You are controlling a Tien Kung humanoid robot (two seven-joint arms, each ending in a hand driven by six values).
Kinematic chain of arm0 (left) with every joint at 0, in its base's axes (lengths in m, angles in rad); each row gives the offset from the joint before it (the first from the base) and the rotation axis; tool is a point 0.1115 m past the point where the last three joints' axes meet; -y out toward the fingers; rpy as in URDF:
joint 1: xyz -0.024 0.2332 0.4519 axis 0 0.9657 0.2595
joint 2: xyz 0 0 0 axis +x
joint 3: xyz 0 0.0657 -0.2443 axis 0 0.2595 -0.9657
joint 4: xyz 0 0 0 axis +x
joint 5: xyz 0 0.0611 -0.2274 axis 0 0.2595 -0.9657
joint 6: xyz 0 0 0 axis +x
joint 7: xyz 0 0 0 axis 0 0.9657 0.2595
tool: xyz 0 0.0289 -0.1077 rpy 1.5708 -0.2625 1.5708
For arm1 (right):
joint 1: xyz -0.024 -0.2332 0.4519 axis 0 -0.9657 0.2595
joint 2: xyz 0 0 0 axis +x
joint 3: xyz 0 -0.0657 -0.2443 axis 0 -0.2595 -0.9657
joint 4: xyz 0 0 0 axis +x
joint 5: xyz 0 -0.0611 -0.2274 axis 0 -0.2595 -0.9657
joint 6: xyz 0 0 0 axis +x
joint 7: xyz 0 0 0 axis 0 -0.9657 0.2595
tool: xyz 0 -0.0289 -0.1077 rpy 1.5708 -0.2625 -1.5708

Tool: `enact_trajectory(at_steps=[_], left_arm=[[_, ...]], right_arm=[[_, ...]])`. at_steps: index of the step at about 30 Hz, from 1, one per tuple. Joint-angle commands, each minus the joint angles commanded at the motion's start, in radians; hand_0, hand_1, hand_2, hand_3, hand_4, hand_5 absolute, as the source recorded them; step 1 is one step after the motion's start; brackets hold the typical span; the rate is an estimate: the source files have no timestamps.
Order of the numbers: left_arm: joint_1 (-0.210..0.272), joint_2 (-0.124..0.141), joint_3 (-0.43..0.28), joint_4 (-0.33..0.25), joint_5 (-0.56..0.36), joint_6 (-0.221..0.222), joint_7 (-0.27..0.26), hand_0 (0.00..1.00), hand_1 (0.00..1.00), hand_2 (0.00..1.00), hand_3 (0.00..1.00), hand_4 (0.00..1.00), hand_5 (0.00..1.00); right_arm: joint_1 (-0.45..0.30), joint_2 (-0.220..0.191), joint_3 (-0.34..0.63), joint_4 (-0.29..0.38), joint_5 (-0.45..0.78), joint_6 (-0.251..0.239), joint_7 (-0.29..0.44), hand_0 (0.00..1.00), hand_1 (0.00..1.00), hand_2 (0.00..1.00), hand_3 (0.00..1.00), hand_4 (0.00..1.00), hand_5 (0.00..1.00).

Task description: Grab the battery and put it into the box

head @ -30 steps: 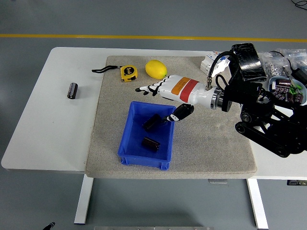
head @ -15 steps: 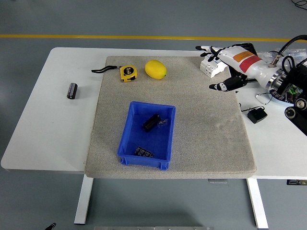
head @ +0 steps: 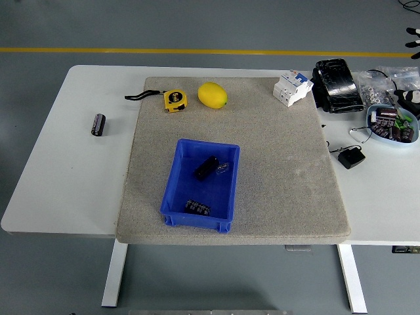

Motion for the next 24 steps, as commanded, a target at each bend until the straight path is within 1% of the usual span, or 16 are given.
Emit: enact_trajectory(at_steps=[1,3,4,6,7,8,9,12,13,14,17,18,19,22,24], left_arm=[[0.002,-0.001,-0.006,0.0,0.01,0.0,0.002,0.521,0.541,0.615,0.702,0.831,0.941],[0.009,-0.003,-0.027,-0.001,0.037,0.001,0.006,0.521,0.541,0.615,0.702,0.831,0.941],[0.011,-0.004,-0.036,-0.002,0.047,0.002,0.007,0.521,0.541,0.615,0.702,0.831,0.941],[0.019,-0.008,-0.079,-0.002,0.091,0.005,0.009,0.521,0.541,0.615,0.702,0.831,0.941],[0.022,-0.009,-0.092,-0.002,0.105,0.006,0.009,0.526,0.541,0.618,0.71,0.826,0.951],[0.023,-0.009,-0.098,-0.002,0.112,0.006,0.009,0.526,0.541,0.618,0.71,0.826,0.951],[0.024,-0.009,-0.104,-0.002,0.121,0.007,0.01,0.526,0.541,0.618,0.71,0.826,0.951],[0.028,-0.006,-0.113,-0.003,0.138,0.003,0.014,0.526,0.541,0.618,0.71,0.826,0.951],[0.031,-0.005,-0.134,-0.003,0.165,-0.002,0.017,0.538,0.542,0.621,0.714,0.816,0.969],[0.032,-0.004,-0.143,-0.002,0.179,-0.003,0.018,0.538,0.542,0.621,0.714,0.816,0.969],[0.036,-0.004,-0.162,-0.001,0.206,-0.007,0.021,0.538,0.542,0.621,0.714,0.816,0.969],[0.036,-0.004,-0.166,-0.001,0.213,-0.008,0.022,0.538,0.542,0.621,0.714,0.816,0.969],[0.035,-0.003,-0.167,-0.001,0.217,-0.01,0.023,0.54,0.544,0.631,0.721,0.81,0.977],[0.027,0.005,-0.14,-0.002,0.215,-0.025,0.031,0.54,0.544,0.631,0.721,0.81,0.977],[0.02,0.014,-0.101,-0.003,0.191,-0.038,0.035,0.54,0.544,0.631,0.721,0.81,0.977]], right_arm=[[-0.018,0.02,0.038,0.008,0.011,0.004,-0.003,0.656,0.685,0.81,0.998,0.936,0.146],[-0.065,0.075,0.114,0.028,0.058,0.002,-0.014,0.656,0.685,0.81,0.998,0.936,0.146],[-0.08,0.093,0.149,0.034,0.075,0.0,-0.017,0.656,0.685,0.81,0.998,0.936,0.146],[-0.132,0.143,0.222,0.068,0.126,-0.011,-0.03,0.656,0.685,0.81,0.998,0.936,0.146],[-0.161,0.165,0.258,0.084,0.155,-0.018,-0.036,0.621,0.658,0.782,0.998,0.94,0.149],[-0.181,0.178,0.28,0.095,0.177,-0.023,-0.039,0.621,0.658,0.782,0.998,0.94,0.149],[-0.219,0.202,0.313,0.122,0.219,-0.033,-0.046,0.621,0.658,0.782,0.998,0.94,0.149],[-0.309,0.252,0.374,0.172,0.311,-0.037,-0.048,0.621,0.658,0.782,0.998,0.94,0.149],[-0.349,0.283,0.401,0.199,0.355,-0.034,-0.054,0.671,0.691,0.815,0.998,0.979,0.266],[-0.375,0.302,0.414,0.214,0.393,-0.032,-0.057,0.671,0.691,0.815,0.998,0.979,0.266],[-0.448,0.359,0.461,0.272,0.515,-0.005,-0.079,0.671,0.691,0.815,0.998,0.979,0.266],[-0.468,0.373,0.473,0.292,0.561,0.005,-0.087,0.671,0.691,0.815,0.998,0.979,0.266],[-0.482,0.382,0.482,0.307,0.606,0.014,-0.092,0.795,0.791,0.88,0.969,0.998,0.503],[-0.544,0.397,0.522,0.367,0.726,0.048,-0.109,0.795,0.791,0.88,0.969,0.998,0.503],[-0.587,0.404,0.55,0.408,0.811,0.068,-0.116,0.795,0.791,0.88,0.969,0.998,0.503]])
